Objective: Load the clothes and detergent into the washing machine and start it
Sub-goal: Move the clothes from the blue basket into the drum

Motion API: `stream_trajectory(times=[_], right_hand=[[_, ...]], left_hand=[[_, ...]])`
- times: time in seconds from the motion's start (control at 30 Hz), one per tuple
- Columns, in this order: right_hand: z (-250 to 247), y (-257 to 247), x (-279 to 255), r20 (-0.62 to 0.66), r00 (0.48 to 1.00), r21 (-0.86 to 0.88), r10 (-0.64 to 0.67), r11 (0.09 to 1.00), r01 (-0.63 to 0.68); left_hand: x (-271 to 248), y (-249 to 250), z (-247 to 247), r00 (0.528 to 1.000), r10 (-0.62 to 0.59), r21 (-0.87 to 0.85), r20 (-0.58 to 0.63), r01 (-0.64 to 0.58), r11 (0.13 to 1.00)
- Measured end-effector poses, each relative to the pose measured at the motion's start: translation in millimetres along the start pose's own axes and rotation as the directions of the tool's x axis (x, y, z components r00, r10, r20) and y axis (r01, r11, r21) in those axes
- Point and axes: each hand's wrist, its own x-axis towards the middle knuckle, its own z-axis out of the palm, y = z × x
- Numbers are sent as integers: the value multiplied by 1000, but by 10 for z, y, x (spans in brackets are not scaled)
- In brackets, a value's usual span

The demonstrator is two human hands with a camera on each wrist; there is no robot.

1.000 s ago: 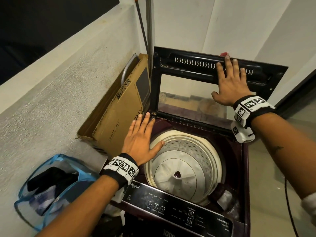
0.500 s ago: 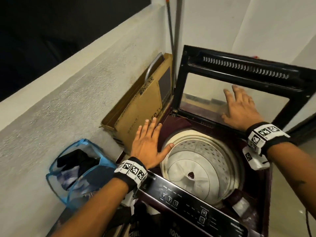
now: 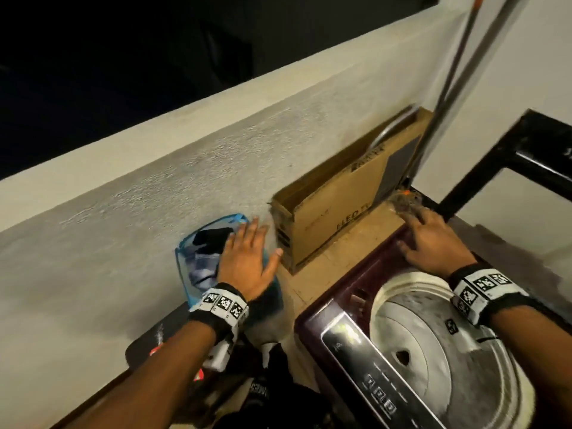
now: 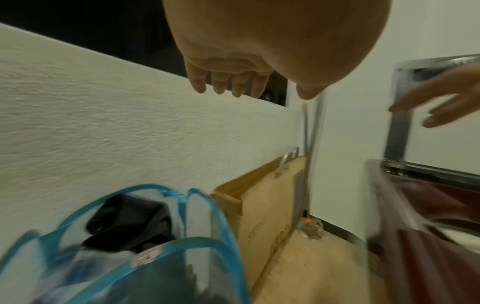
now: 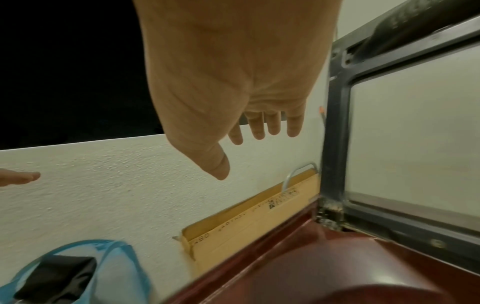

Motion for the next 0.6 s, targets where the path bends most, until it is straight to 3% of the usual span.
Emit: stream_trajectory(times=[0.13,0.3,0.43,0.6], right_hand=[[69,-673,426,74,988,-33,-135,990,138],[271,-1580,898,227,930,9,-290,955,295],[500,-2321,1240,330,875,29,-354,930,365],[869,-3137,1674,407,775,127,-484,870,476]], left_hand=[[-30,-1023,-39,968,-248,-91,-22,245,965],[-183,-1849,80,901,-421,-136,106,433,891],[-229,-2157,307,832,-488,-145,264,534,833],[-212,-2362,560,823,-445,-183,353,527,830]])
